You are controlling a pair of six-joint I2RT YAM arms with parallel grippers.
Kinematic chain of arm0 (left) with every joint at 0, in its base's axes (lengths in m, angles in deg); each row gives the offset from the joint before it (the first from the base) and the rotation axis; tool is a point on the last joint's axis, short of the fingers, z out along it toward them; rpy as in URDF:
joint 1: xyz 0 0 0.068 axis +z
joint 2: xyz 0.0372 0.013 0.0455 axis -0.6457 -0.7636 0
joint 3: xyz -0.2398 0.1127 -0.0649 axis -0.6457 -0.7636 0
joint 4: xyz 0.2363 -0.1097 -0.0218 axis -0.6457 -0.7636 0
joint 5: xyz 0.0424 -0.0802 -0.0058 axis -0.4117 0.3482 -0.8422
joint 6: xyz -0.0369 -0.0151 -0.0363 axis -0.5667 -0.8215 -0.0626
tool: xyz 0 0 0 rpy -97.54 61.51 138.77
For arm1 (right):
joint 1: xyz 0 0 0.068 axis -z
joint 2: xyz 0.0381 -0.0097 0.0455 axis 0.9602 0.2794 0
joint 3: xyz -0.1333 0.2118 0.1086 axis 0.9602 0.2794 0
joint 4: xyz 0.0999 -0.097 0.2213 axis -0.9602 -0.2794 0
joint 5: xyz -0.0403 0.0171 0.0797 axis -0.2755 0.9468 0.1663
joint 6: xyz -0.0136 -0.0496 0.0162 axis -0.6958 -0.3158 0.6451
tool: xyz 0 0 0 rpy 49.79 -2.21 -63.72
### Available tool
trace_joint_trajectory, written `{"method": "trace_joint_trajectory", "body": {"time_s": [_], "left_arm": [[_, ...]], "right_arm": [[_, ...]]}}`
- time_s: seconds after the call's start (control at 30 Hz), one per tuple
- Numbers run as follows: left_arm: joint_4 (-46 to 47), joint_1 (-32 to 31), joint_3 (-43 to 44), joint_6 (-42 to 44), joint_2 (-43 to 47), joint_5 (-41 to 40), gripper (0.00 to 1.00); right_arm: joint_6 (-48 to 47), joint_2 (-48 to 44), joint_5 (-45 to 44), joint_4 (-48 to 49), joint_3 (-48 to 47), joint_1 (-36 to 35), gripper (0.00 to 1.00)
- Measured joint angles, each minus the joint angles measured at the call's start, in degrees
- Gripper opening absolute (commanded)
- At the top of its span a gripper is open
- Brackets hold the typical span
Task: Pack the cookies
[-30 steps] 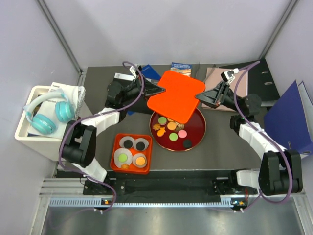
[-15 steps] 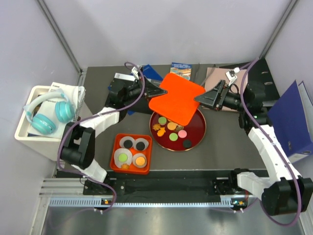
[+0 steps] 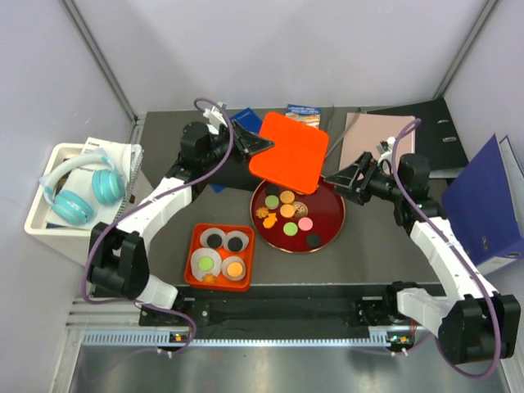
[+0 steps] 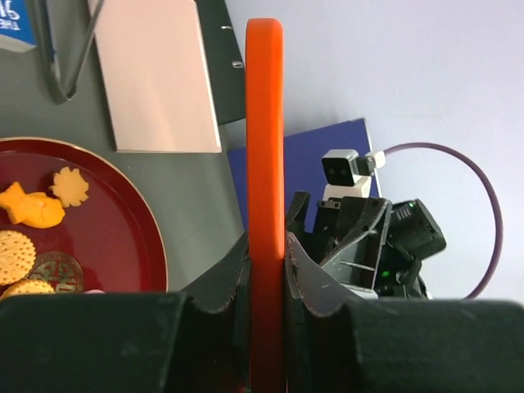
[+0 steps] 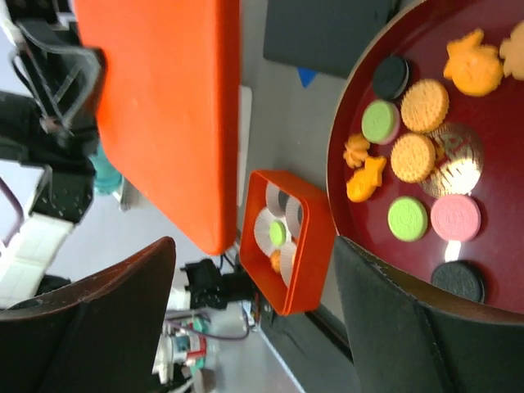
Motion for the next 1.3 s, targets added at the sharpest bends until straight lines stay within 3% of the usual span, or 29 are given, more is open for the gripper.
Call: {"method": "trace_joint_trajectory", "body": {"time_s": [0.3,0.53,0.57,0.7,0.77,1.03,1.17,1.3], "left_arm": [[1.84,-1.31,-4.66,-2.4,1.36,-4.98,0.0],[2.71,-2.45,-5.92,-3.96,1.75,-6.82,0.0],[2.78,-2.62,-5.99,-4.11,1.99,-6.93,0.0],[3.91,-3.37,-6.05,-4.46,2.45,-7.23,0.0],[4.37,-3.65,-6.14,-4.52,2.54,-7.54,0.0],[5.05,-3.82,-8.31,-5.35,2.69,-8.57,0.0],[5.25,-3.56,-9.05,-6.12,2.95,-9.2,0.0],[5.55,-3.41,-9.6,-6.91,3.56,-9.2,0.05]], "right_arm": [[12.46,2.38,-1.22,22.97,6.71,-0.02,0.76],[17.0,9.05,-1.38,32.57,7.78,-1.09,0.71],[17.18,9.73,-1.38,33.33,7.74,-1.49,0.68],[18.27,13.27,-1.4,37.46,7.63,-2.91,0.43],[19.89,15.87,-1.33,40.61,7.45,-3.58,0.37],[27.54,23.21,-1.31,55.84,7.34,-4.5,0.28],[31.65,25.49,-1.09,62.88,7.45,-4.48,0.08],[33.11,25.57,-0.35,64.32,7.45,-4.48,0.0]]}}
